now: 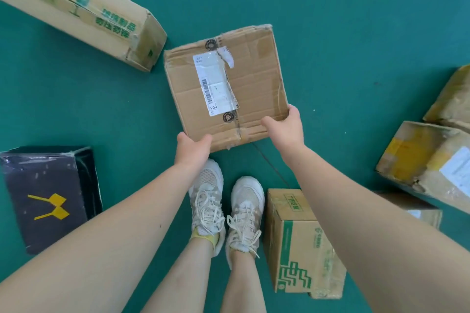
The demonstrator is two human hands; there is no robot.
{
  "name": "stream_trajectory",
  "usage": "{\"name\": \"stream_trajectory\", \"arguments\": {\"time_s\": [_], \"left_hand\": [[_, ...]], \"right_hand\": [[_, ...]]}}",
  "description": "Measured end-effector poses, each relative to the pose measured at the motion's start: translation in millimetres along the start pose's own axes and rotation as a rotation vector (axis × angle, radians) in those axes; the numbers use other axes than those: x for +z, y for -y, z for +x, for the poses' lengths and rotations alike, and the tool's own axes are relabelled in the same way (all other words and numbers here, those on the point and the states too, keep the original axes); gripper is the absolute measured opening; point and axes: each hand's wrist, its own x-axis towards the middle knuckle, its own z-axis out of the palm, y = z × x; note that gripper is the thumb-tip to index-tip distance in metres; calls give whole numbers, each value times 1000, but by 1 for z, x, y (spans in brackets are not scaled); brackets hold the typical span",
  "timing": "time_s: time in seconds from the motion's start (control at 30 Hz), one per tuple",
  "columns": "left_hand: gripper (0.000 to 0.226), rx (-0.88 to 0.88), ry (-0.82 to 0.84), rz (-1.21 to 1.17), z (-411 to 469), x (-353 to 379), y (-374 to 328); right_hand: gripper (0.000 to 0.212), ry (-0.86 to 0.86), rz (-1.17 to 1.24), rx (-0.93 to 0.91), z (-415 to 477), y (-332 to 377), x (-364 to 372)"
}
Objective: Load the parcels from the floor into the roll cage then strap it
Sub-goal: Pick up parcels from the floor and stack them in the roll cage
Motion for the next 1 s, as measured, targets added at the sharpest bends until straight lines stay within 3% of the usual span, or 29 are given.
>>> {"name": "stream_trajectory", "arguments": {"time_s": [0.2,0.37,0.6,0.8,1.0], "left_hand": [[78,-40,-84,-103,-21,-9,-5],[63,37,-251,-198,-59,-30,-19],[61,-58,-239,-415,-145,-50,-38],[67,-74,-273,-560,-258,-84,-63],[66,11,-271,-636,-376,-152,-84]], "right_hand": [[53,15,73,4,-31,4,1],[57,-37,153,34,-70,12,-15],[64,-83,275,155,-141,42,-56],[86,-37,334,30,-241,89,-96],[89,-5,369,-92,-354,142,-138]]}}
